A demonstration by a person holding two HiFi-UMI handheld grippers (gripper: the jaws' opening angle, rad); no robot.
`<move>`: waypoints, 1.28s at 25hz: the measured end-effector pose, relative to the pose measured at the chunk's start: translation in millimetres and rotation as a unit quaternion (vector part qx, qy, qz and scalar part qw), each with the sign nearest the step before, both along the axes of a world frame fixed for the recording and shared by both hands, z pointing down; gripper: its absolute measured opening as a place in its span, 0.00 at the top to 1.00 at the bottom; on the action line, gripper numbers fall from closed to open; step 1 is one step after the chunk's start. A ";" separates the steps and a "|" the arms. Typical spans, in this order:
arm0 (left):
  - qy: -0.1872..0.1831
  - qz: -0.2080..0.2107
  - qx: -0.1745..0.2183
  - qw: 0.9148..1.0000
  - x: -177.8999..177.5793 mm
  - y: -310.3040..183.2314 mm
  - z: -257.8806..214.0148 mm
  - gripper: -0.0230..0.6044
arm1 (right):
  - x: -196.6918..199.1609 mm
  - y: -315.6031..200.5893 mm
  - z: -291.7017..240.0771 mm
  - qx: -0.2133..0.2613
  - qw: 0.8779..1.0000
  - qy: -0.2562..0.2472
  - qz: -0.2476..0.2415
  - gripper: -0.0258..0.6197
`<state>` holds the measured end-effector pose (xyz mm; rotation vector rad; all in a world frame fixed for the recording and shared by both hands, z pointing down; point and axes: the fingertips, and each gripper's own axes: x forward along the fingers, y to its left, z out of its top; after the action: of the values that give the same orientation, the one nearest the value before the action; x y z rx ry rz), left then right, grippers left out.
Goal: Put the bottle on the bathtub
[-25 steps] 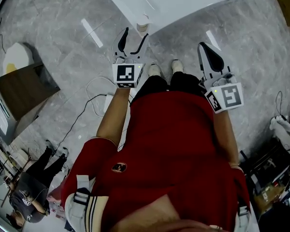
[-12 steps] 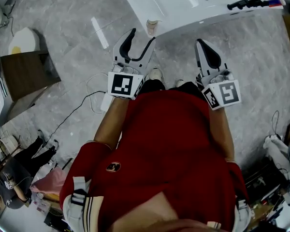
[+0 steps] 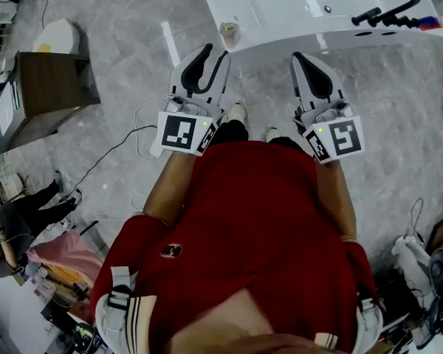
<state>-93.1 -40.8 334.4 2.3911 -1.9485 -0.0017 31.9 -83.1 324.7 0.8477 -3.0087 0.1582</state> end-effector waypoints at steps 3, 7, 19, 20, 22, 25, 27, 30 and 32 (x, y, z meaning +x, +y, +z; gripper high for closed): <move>-0.007 -0.020 0.003 1.000 27.2 11.2 -9.8 0.85 | 21.6 10.1 -8.1 0.008 1.000 -0.009 -0.024 0.96; -0.012 -0.053 0.003 0.999 60.9 33.4 -17.6 0.91 | 50.1 28.5 -11.6 0.008 0.998 -0.021 -0.058 0.96; -0.010 -0.067 0.002 0.998 115.7 93.3 -42.3 0.95 | 79.5 79.2 -25.5 -0.002 0.992 -0.061 -0.113 0.96; -0.010 -0.065 0.003 0.998 114.7 95.8 -44.3 0.95 | 77.2 82.6 -28.0 -0.001 0.991 -0.064 -0.115 0.96; -0.007 -0.062 0.004 0.998 111.8 99.9 -45.5 0.95 | 72.3 89.0 -31.3 0.001 0.991 -0.067 -0.117 0.96; -0.003 -0.057 0.002 0.998 107.1 102.3 -45.0 0.95 | 66.1 95.7 -34.2 0.000 0.991 -0.069 -0.116 0.96; 0.000 -0.050 0.005 0.999 104.0 104.0 -47.2 0.95 | 62.1 99.9 -36.2 -0.001 0.991 -0.067 -0.116 0.96; 0.005 -0.040 0.008 0.999 98.9 107.3 -48.7 0.95 | 55.9 105.3 -37.9 0.003 0.992 -0.061 -0.112 0.96; 0.010 -0.033 0.008 0.999 96.7 110.1 -47.7 0.95 | 52.1 109.8 -37.4 0.005 0.992 -0.056 -0.111 0.96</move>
<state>3.7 69.3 286.7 2.3278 -2.0251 -0.0438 84.0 26.7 287.4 0.5143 -3.1829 0.1927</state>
